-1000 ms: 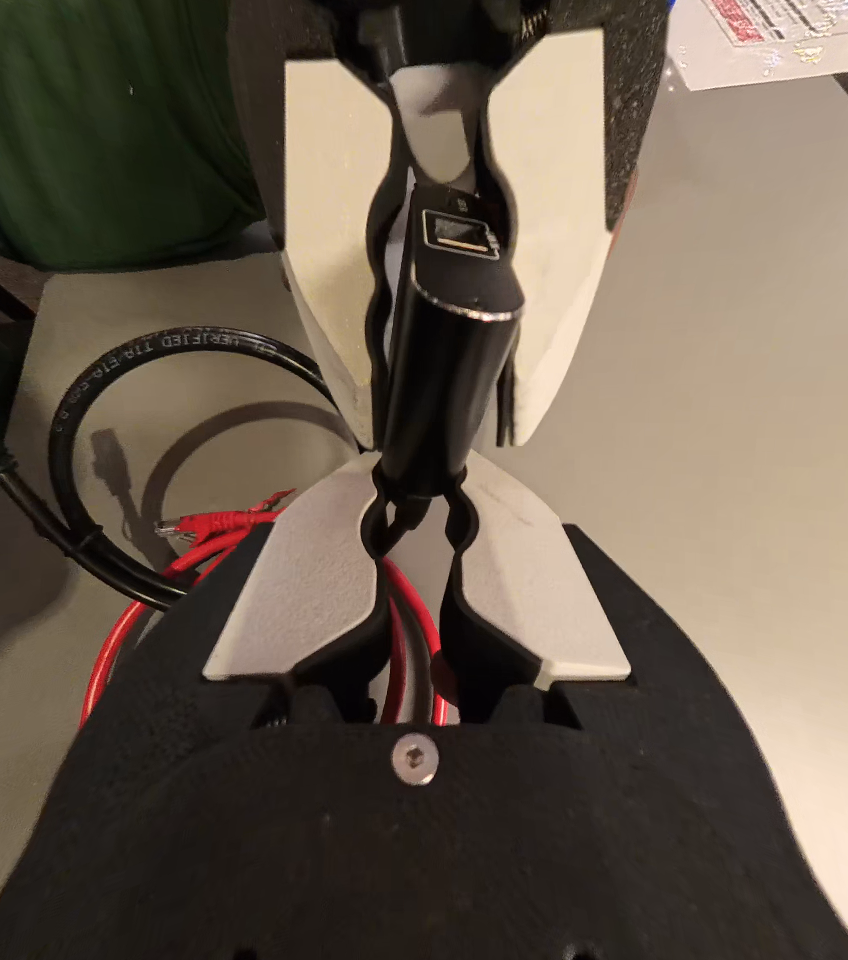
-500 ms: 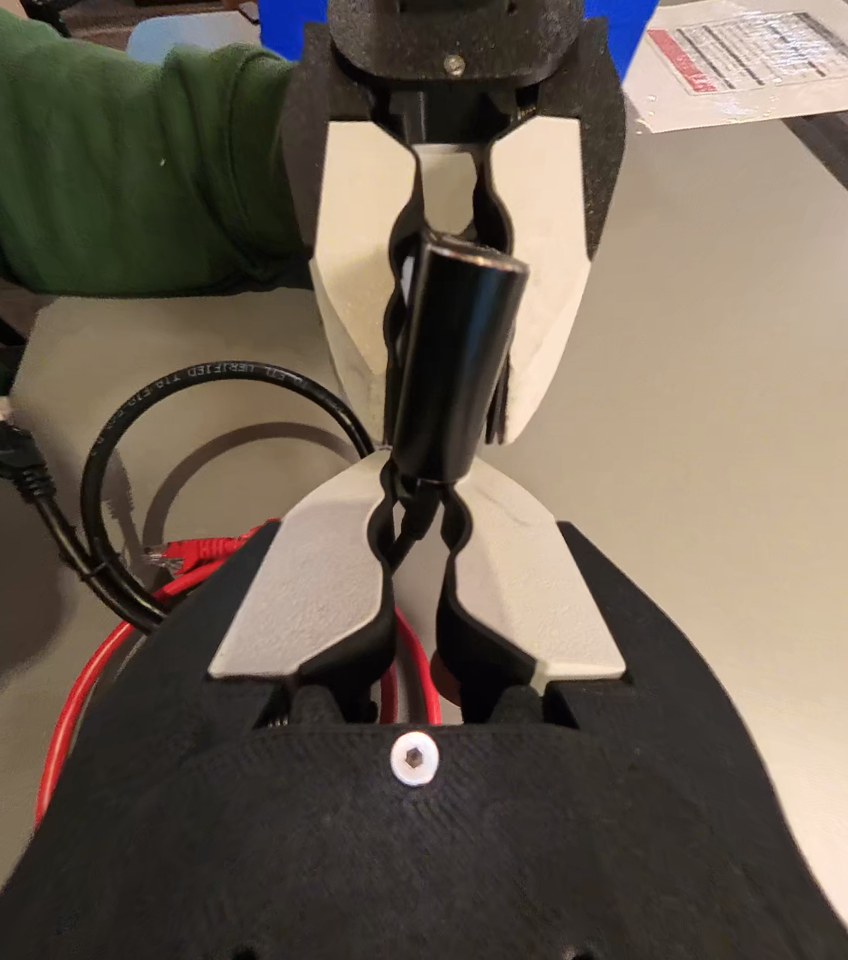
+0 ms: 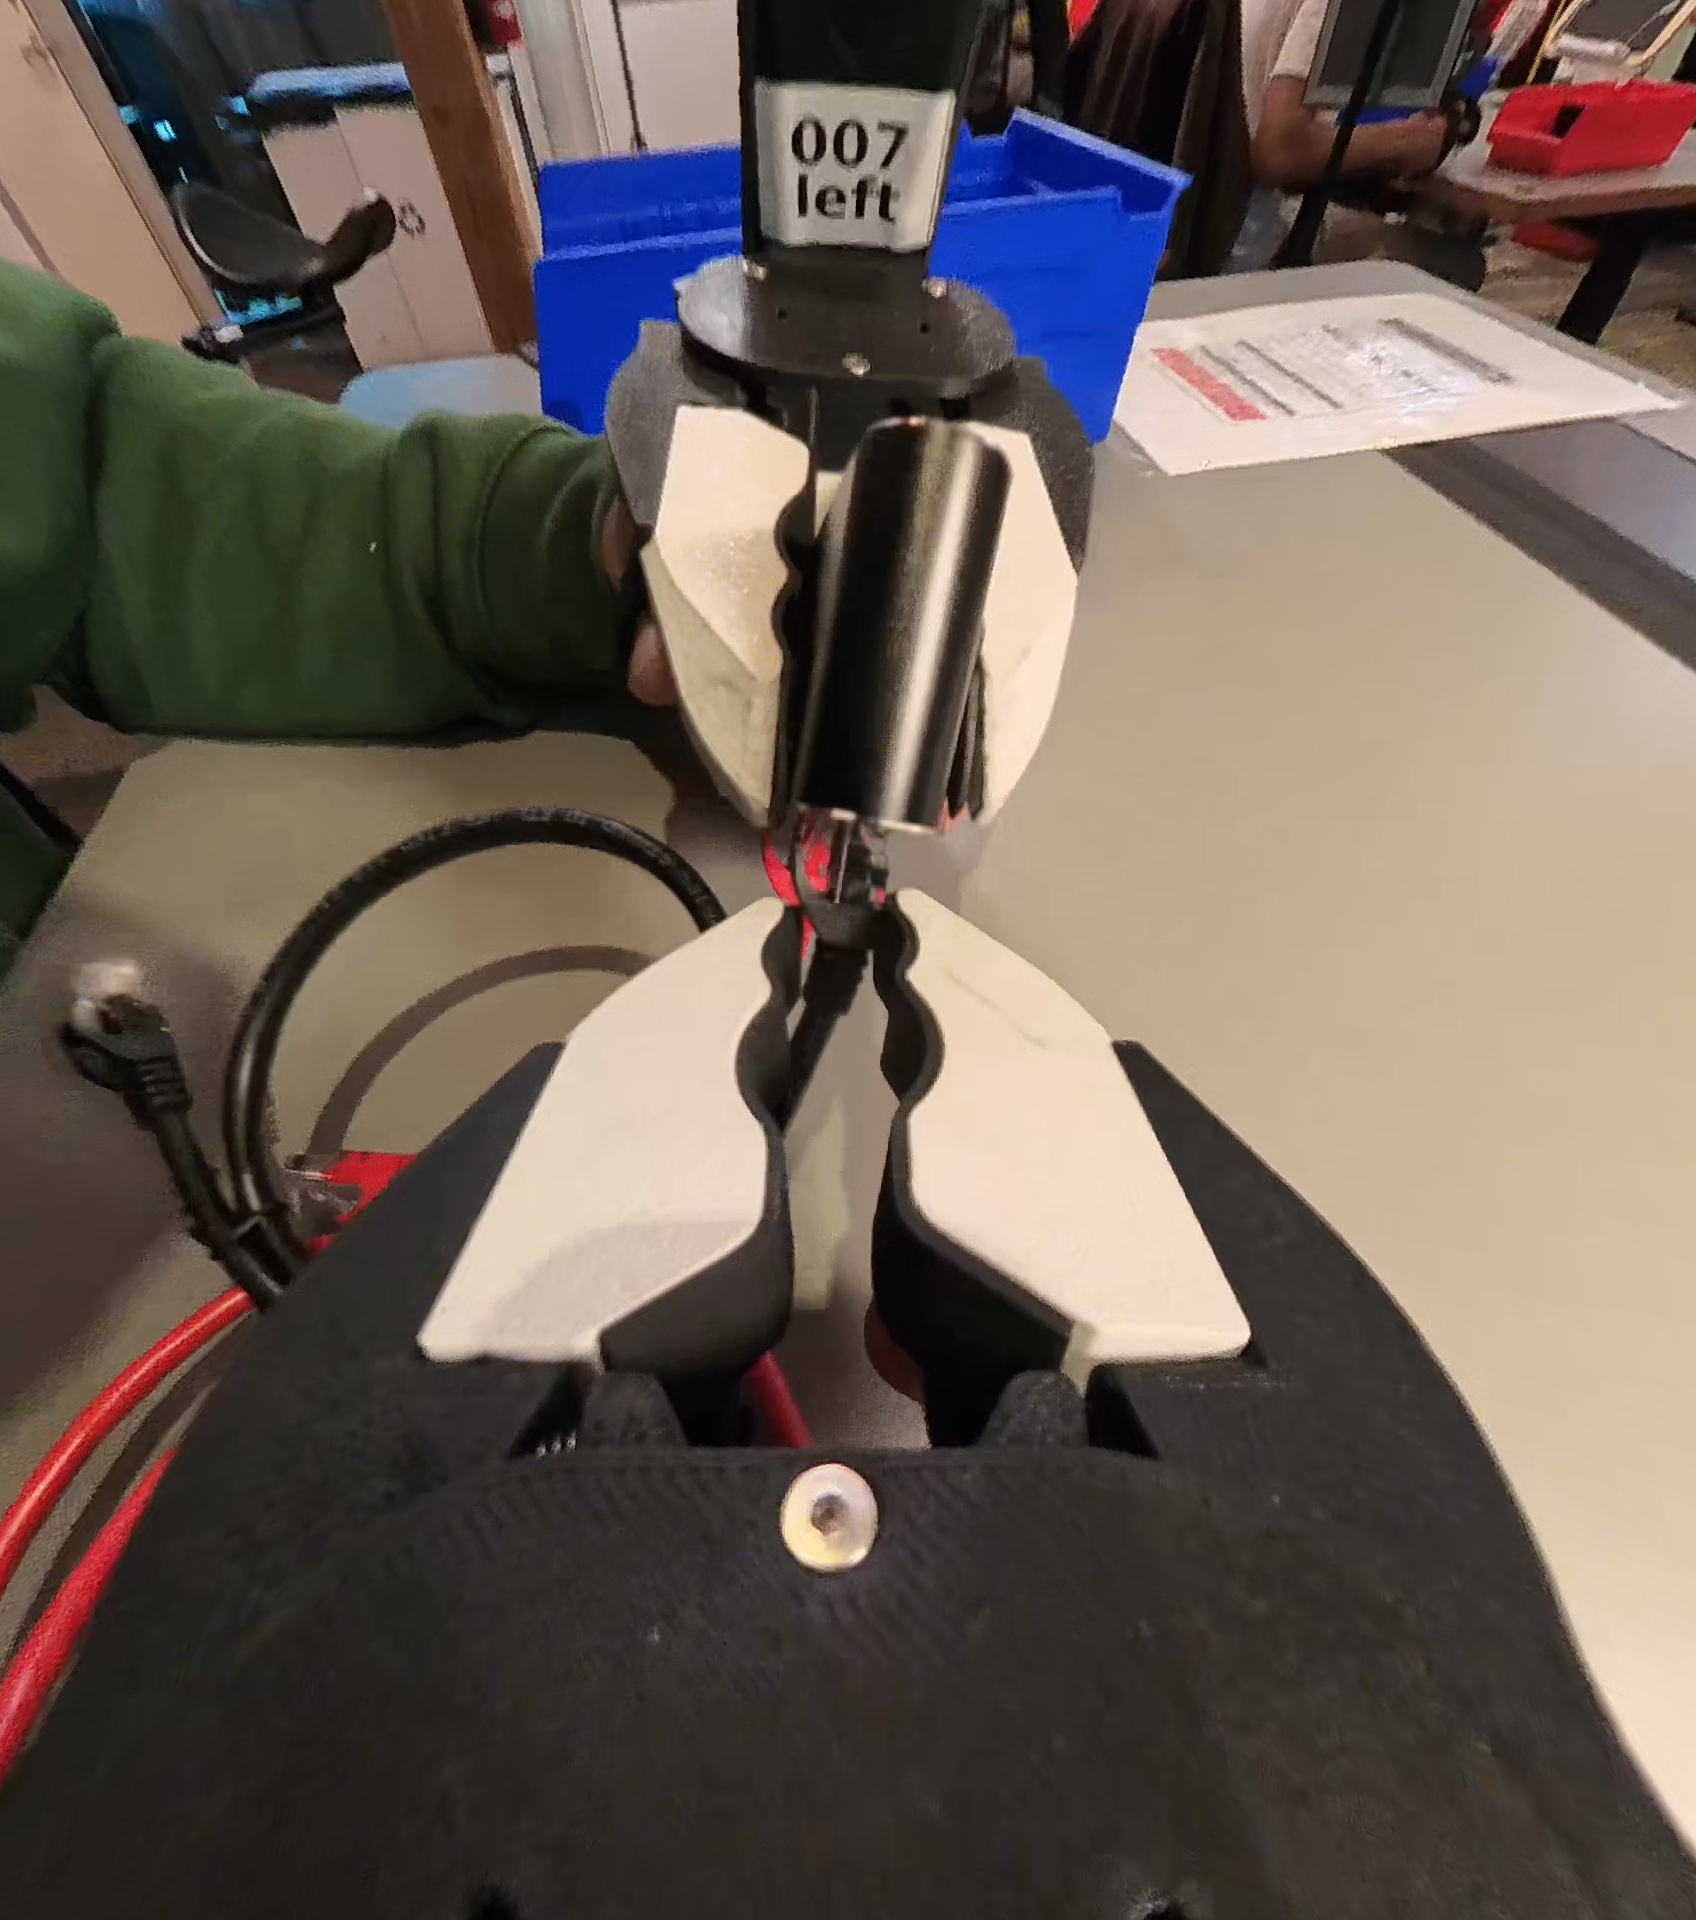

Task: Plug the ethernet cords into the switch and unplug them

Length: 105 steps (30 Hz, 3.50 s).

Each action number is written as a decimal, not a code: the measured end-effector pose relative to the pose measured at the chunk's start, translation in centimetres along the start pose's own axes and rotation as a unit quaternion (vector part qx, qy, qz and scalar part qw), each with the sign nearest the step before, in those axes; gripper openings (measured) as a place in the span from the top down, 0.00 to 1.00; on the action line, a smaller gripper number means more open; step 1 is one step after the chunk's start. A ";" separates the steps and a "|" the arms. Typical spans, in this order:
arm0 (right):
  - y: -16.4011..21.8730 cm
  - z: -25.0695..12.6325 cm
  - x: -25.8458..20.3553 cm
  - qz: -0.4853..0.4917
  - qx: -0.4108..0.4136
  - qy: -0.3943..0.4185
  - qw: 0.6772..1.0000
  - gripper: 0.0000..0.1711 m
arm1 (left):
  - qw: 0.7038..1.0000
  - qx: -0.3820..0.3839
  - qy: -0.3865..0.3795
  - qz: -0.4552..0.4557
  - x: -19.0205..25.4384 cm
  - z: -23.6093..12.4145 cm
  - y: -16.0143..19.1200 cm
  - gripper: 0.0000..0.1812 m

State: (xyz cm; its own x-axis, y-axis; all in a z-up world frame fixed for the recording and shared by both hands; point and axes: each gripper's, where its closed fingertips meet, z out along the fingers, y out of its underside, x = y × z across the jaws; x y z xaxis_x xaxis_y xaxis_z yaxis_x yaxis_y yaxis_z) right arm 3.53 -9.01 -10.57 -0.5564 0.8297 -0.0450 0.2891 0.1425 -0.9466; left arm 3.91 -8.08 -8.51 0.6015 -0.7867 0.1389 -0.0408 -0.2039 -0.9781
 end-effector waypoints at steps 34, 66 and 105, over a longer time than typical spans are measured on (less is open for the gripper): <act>-0.4 -0.8 -0.8 -0.044 -0.008 0.001 0.999 0.91 | 0.997 -0.049 -0.020 0.062 0.5 0.0 0.3 0.76; 0.0 -1.1 -1.2 -0.079 0.009 0.021 0.997 0.92 | 0.983 -0.083 -0.033 0.161 1.2 1.4 2.4 0.83; -0.2 -1.6 1.2 -0.088 0.004 0.144 0.986 0.92 | 0.960 -0.058 -0.136 0.238 -0.5 1.4 1.5 0.84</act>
State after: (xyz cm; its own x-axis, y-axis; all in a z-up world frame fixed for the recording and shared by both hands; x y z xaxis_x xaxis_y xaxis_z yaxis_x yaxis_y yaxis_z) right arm 4.07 -7.19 -9.93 -0.3526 0.9113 0.2126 0.2012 0.2957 -0.9338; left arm 4.67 -7.21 -10.30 0.6790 -0.6282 -0.3798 -0.4412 0.0643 -0.8951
